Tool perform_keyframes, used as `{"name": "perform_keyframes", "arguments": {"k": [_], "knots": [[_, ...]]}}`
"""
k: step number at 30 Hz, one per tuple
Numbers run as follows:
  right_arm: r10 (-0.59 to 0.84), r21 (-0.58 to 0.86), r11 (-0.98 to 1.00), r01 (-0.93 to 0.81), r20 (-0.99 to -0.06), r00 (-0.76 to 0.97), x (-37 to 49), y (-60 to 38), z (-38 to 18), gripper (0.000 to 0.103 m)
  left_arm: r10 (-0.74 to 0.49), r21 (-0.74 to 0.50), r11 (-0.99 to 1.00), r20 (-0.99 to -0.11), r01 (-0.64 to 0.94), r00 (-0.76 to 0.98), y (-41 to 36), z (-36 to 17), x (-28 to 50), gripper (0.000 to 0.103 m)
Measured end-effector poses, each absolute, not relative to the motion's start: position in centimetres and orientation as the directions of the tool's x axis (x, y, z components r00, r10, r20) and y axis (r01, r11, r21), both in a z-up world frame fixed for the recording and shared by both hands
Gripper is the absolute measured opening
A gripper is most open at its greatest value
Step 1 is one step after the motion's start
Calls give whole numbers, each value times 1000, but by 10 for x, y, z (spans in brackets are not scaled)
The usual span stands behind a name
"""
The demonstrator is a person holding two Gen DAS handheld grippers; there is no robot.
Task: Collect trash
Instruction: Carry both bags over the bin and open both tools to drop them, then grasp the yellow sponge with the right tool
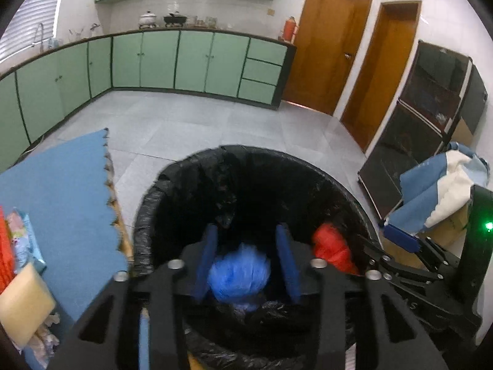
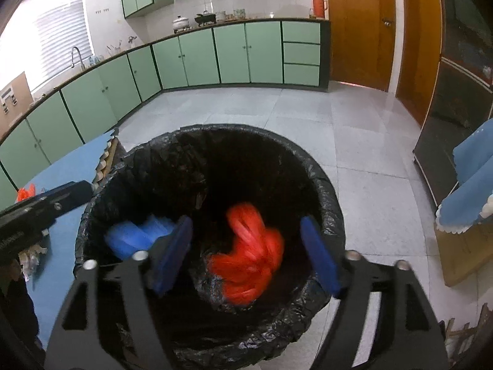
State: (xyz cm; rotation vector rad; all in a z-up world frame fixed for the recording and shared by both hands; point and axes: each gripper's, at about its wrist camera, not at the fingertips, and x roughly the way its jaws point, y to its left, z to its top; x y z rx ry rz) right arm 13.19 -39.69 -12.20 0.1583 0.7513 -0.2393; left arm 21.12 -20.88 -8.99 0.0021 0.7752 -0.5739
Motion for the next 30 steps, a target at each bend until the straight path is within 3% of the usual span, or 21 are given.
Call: {"name": "perform_keyframes", "arguments": {"k": [1,3,5,8,22,30], "knots": [[-167,52,960,276,-686,708,130,-396,-120,89,-484,-199,852,-655,485,580,-202,-87,209,44],[-173,55,958,282,-673,719,129,-395,-115,90,-468,-189,865,-639,465,611,-183,-77,206,50],[-155,78,959,273,-664,732,126,-387,-108,93,-442,-171,882,-623,439,645,-166,-66,201,63],[-122,104,965,243,-639,760,123,-367,-94,94,-389,-136,911,-602,390,698,-132,-52,186,70],[143,125,989,-85,-588,796,136,-204,-84,94,31,65,998,-551,6,834,50,-46,123,75],[285,95,952,-290,-616,735,155,-115,-104,94,111,59,994,-589,-95,800,97,-69,107,75]]}}
